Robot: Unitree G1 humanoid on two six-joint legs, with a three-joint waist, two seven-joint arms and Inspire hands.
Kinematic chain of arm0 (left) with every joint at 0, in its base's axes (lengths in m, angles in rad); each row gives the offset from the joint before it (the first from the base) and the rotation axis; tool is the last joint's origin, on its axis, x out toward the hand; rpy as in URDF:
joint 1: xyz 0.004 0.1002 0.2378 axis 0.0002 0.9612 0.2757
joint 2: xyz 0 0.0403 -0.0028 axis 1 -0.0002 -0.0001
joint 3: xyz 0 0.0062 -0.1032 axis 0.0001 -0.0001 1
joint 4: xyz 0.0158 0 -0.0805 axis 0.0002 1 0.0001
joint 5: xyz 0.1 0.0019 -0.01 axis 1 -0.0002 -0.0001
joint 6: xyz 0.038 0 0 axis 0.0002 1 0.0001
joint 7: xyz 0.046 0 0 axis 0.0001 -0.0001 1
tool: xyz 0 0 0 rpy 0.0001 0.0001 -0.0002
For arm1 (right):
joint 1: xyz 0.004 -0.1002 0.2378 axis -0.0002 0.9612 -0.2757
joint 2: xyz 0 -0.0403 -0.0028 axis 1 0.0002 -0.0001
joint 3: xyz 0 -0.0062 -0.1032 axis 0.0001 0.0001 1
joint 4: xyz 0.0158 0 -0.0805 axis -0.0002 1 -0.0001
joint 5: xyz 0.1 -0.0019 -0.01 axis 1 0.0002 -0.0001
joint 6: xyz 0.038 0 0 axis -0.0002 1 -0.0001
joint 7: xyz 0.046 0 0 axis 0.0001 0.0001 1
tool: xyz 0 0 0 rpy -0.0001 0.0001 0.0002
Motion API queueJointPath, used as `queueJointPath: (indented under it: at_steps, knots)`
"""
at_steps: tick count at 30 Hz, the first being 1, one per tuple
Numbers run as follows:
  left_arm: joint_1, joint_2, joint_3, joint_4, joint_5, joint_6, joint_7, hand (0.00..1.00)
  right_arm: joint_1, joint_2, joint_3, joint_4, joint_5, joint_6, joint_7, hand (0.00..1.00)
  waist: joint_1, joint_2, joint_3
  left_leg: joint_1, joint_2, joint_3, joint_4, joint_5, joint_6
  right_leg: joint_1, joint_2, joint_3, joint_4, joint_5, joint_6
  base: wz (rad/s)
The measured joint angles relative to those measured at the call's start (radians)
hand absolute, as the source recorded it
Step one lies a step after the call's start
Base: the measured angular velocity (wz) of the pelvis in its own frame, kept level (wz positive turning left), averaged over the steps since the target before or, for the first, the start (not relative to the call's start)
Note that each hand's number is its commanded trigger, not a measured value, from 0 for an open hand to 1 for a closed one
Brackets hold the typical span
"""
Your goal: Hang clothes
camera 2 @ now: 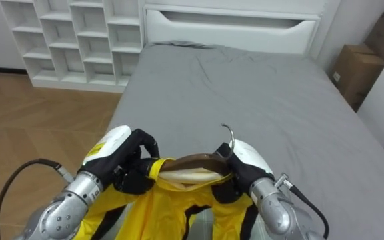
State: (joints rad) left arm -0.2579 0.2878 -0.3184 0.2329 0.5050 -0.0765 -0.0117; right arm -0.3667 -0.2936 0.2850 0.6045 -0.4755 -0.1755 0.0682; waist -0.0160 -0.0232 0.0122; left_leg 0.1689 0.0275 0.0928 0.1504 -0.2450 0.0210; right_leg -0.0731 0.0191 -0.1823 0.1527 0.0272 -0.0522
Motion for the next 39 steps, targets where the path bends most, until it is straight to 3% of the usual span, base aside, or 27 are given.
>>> queueJointPath:
  at_steps: [1,2,7,13,19,23,27,39]
  knots:
    - [0.0,0.0,0.0,0.0,0.0,0.0,-0.001,0.45,0.0,-0.004,0.0,-0.004,0.0,0.0,0.017,1.0,0.0,0.002,-0.0003,0.0,0.0,0.0,0.0,0.0,0.0,0.0,0.0,0.001,0.0,0.0,0.0,0.0]
    - [0.0,0.001,0.0,0.0,0.0,0.0,-0.001,0.0,0.0,-0.006,0.0,-0.006,0.001,0.001,0.025,1.0,0.0,0.002,-0.0005,0.0,0.0,0.001,-0.001,0.0,0.0,0.0,0.0,0.001,0.0,0.0,0.0,0.0]
    - [0.006,0.002,0.001,0.0,-0.006,-0.001,-0.003,0.0,0.009,-0.029,-0.001,-0.04,0.01,0.004,0.089,1.0,0.001,0.003,-0.0029,0.0,0.001,0.001,-0.002,0.0,0.0,0.0,0.001,0.001,-0.001,0.0,0.0,0.0]
    - [0.019,0.002,0.001,0.0,-0.098,-0.001,-0.006,0.0,0.041,-0.029,0.0,-0.041,0.041,0.009,0.135,1.0,0.002,0.004,-0.0074,0.001,0.0,0.008,0.001,0.0,0.0,0.0,0.0,0.003,0.0,0.0,0.0,0.0]
    - [0.035,0.0,0.01,0.001,-0.123,-0.001,-0.023,0.0,0.056,-0.029,-0.002,-0.067,0.042,0.03,0.168,1.0,0.004,0.002,-0.0085,0.011,0.001,0.017,0.0,0.0,0.0,0.0,0.001,0.007,0.008,0.0,-0.002,-0.04]
    - [0.063,0.008,0.014,0.001,-0.2,-0.004,-0.041,0.0,0.091,-0.045,-0.002,-0.134,0.039,0.046,0.196,1.0,0.014,-0.001,-0.0101,0.018,-0.001,0.036,0.0,0.0,0.0,-0.002,0.0,0.017,0.019,-0.003,-0.002,-0.11]
    - [0.083,0.015,0.014,0.004,-0.244,-0.004,-0.051,0.0,0.112,-0.054,-0.002,-0.158,0.039,0.046,0.208,1.0,0.015,-0.012,-0.0165,0.018,-0.002,0.036,-0.003,-0.001,0.0,-0.002,0.0,0.017,0.019,-0.003,-0.002,0.01]
    - [0.195,0.028,0.036,0.052,-0.428,-0.017,-0.134,0.0,0.205,-0.054,-0.002,-0.155,0.036,0.045,0.23,1.0,0.027,-0.003,-0.01,0.019,0.0,0.035,-0.015,-0.001,0.0,-0.002,0.002,0.018,0.016,-0.003,-0.001,0.0]
